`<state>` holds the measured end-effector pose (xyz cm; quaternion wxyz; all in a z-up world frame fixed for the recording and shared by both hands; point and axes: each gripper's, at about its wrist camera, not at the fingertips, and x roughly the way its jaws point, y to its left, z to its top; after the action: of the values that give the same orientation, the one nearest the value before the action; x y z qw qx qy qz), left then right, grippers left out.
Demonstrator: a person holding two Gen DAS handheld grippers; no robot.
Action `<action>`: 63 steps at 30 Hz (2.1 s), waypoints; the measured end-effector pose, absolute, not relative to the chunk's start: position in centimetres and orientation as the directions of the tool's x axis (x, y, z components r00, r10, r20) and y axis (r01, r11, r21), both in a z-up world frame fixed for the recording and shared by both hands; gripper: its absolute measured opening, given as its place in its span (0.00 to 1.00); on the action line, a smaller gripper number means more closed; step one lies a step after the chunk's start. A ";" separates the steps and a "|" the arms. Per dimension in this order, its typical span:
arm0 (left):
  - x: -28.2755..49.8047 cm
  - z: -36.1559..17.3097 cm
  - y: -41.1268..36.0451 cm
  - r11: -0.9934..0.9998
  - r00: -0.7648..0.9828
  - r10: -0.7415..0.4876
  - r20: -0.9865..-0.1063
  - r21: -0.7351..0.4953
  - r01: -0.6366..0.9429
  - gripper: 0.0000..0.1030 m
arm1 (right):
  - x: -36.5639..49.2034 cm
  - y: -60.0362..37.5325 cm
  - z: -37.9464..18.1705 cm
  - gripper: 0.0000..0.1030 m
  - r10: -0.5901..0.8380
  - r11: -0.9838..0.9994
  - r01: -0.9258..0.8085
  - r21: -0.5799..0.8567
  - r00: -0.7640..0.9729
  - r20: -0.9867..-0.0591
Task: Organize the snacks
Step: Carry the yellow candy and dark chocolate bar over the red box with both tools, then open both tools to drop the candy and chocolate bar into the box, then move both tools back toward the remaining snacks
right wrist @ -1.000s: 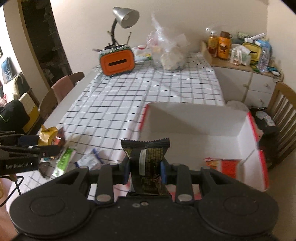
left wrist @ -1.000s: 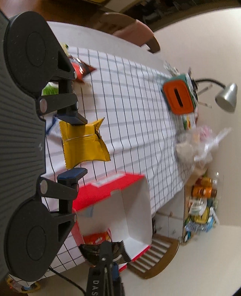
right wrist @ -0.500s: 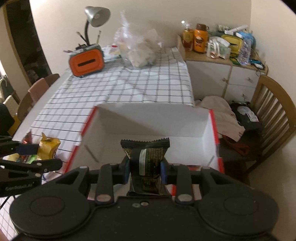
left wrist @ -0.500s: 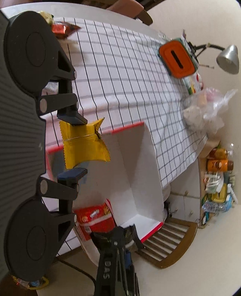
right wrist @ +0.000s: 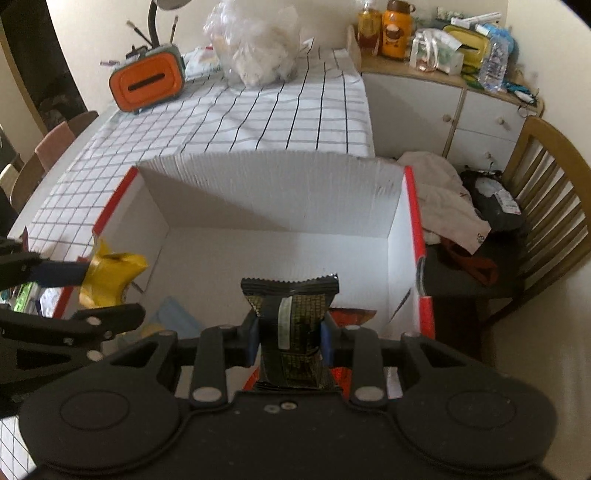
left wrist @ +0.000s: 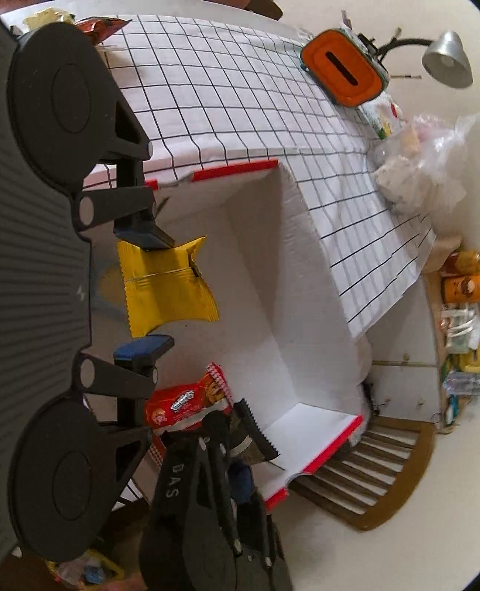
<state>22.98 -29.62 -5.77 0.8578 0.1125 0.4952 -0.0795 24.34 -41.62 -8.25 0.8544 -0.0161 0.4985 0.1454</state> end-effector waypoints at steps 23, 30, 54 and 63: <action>24.7 -9.2 -30.4 0.960 0.425 0.036 -0.905 0.149 0.237 0.52 | 25.2 -41.6 -10.0 0.37 0.226 0.951 -0.289 0.106 0.421 -0.878; 24.1 -8.2 -29.9 0.967 0.449 0.013 -0.893 0.125 0.220 0.59 | 24.5 -42.5 -9.2 0.41 0.249 0.947 -0.296 0.124 0.432 -0.867; 18.2 -1.1 -24.1 0.998 0.644 0.005 -0.765 0.039 0.039 0.80 | 19.9 -42.3 -2.1 0.83 0.401 0.900 -0.381 0.211 0.537 -0.742; 15.3 0.2 -20.0 1.000 0.677 -0.028 -0.735 -0.024 0.016 0.84 | 17.9 -39.7 -0.4 0.97 0.447 0.885 -0.387 0.257 0.554 -0.703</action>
<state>15.27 -20.04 0.23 0.9157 -0.0079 0.4017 -0.0120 17.92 -39.69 -0.39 0.8807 0.0363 0.4087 0.2366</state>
